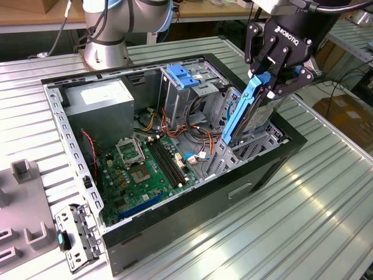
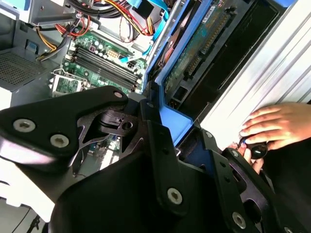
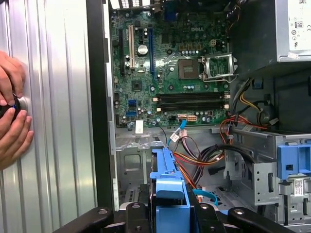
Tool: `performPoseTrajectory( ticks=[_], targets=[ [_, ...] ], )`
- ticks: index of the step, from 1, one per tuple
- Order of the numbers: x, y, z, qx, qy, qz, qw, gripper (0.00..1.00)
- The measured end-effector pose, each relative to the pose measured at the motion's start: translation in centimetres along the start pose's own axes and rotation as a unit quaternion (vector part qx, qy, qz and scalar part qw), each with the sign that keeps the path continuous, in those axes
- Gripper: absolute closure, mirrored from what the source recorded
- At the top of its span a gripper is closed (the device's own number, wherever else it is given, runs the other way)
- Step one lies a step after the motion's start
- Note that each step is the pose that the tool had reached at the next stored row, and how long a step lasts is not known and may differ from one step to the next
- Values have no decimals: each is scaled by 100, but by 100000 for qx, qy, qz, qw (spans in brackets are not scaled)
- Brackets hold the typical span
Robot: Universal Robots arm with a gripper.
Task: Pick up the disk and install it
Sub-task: 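Insert the disk into the insertion slot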
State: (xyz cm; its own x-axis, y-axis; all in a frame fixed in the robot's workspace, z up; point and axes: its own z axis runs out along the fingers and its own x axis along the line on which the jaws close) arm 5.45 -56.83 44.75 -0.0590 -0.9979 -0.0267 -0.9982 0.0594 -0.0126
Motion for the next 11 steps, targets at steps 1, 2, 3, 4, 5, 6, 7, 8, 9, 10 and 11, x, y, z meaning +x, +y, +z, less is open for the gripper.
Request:
performPoseTrajectory(
  ticks=[1, 2, 3, 4, 5, 6, 7, 8, 9, 10, 11],
  targets=[
    [0, 0, 7, -3, 4, -2, 100000, 63],
    [0, 0, 14, -2, 5, -1, 100000, 63],
    [1, 0, 21, -1, -1, -1, 100000, 63],
    [1, 0, 26, -1, 2, -3, 100000, 63],
    [1, 0, 31, -2, 16, -2, 100000, 63],
    [1, 0, 35, -3, 31, -4, 100000, 63],
    [1, -1, 41, -2, 44, -3, 100000, 63],
    [1, -1, 48, -1, 24, -4, 100000, 63],
    [1, -1, 54, -1, 10, -3, 100000, 63],
    [2, -1, 55, -1, 23, -3, 100000, 63],
    [2, -1, 55, -2, 19, -4, 100000, 63]
  ],
)
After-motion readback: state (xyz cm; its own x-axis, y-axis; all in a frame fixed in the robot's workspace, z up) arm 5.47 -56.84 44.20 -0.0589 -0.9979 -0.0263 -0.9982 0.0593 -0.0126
